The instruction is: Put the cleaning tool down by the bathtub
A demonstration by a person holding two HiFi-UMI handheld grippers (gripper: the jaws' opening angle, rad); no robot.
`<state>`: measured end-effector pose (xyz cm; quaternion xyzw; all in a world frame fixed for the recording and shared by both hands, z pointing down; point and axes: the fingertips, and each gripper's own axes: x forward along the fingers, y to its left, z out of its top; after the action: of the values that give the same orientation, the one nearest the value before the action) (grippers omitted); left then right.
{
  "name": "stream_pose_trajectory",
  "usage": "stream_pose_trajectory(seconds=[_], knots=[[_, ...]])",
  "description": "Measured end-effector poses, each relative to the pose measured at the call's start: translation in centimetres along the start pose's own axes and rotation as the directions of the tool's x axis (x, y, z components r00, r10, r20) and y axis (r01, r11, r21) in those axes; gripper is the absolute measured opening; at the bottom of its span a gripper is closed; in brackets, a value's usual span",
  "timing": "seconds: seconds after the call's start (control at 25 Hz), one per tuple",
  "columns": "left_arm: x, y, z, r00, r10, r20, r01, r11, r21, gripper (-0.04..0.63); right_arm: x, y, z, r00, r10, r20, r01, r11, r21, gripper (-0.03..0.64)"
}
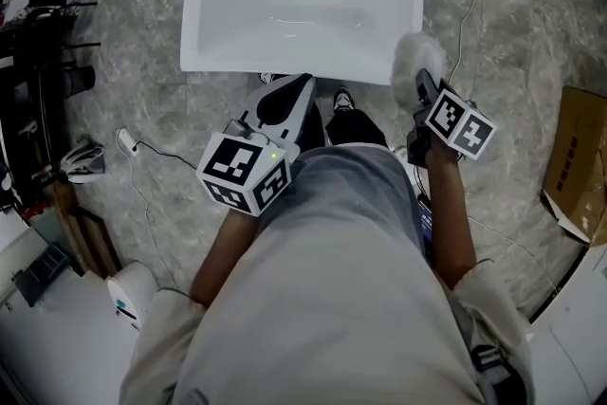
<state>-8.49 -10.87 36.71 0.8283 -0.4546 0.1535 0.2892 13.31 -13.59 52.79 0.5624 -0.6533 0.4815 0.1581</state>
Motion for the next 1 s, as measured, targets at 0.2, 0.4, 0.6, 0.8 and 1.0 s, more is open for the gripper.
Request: stream_pose_trajectory(seconds=[0.2,0.4,0.6,0.8,1.0], knots=[[0.0,0.2,0.1,1.0,0.009,0.004,-0.009,1.0,0.0,0.005,1.1,-0.6,-0.9,0.999,-0.012,-0.031,0.012,1.0,-0.002,0.084],[0.1,0.3,0.2,1.0,0.01,0.002,-0.01,1.0,0.002,0.005,2.0,-1.2,-1.6,0.998,-0.025,-0.054,0.025,1.0,0.003,0.084],[0.0,0.5,0.2,1.0,0.014,-0.001,-0.014,1.0,0.0,0.005,2.9,-1.9,-2.5,0.996,-0.041,-0.079,0.042,0.999,0.013,0.084],[-0.3,0.9,0.0,1.0,0.03,0.004,-0.03,0.999,-0.012,0.005,3.5,-2.7,-3.1,0.994,-0.057,-0.098,0.058,0.998,0.014,0.084],[-0.5,1.2,0.0,0.999,0.032,0.002,-0.032,0.999,-0.015,0.005,4.0,-3.0,-3.4,0.991,-0.07,-0.111,0.071,0.997,0.01,0.084]])
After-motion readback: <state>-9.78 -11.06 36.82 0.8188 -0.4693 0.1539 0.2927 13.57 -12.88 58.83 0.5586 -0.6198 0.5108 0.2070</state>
